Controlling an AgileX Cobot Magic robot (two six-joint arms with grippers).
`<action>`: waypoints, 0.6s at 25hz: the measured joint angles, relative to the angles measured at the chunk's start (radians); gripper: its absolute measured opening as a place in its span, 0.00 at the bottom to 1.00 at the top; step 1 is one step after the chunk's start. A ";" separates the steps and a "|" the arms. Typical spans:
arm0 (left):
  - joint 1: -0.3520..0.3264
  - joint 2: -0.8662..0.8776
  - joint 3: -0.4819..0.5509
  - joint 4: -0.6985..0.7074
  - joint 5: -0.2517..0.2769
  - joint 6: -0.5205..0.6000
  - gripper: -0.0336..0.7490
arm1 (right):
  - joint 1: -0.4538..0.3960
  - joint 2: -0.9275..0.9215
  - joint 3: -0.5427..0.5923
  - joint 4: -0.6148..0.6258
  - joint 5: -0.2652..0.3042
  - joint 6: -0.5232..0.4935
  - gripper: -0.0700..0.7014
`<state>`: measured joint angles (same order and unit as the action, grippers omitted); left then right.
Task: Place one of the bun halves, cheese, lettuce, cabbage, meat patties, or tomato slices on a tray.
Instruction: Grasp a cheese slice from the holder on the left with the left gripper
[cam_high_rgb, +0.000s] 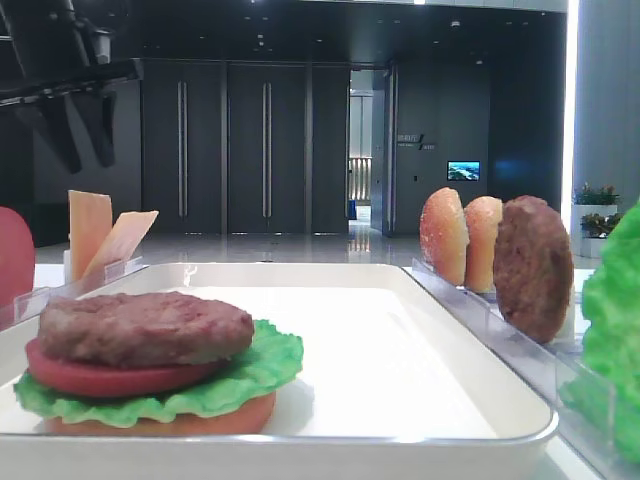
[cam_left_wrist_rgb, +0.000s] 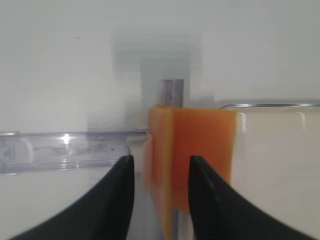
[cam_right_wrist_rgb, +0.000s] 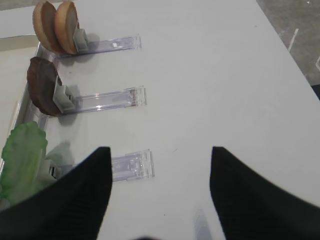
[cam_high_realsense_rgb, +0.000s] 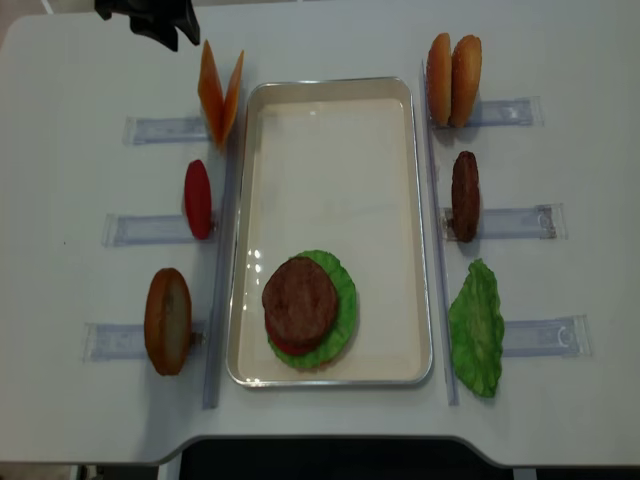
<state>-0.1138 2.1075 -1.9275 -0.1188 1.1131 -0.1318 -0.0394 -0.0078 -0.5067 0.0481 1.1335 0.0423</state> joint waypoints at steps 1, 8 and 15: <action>-0.010 0.000 0.000 -0.006 -0.005 -0.003 0.41 | 0.000 0.000 0.000 0.000 0.000 0.000 0.63; -0.100 0.000 -0.004 -0.025 -0.039 -0.056 0.41 | 0.000 0.000 0.000 0.000 0.000 0.000 0.63; -0.130 0.000 -0.004 -0.006 -0.043 -0.092 0.41 | 0.000 0.000 0.000 0.000 0.000 0.000 0.63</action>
<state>-0.2433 2.1080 -1.9320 -0.1251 1.0702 -0.2238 -0.0394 -0.0078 -0.5067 0.0481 1.1335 0.0423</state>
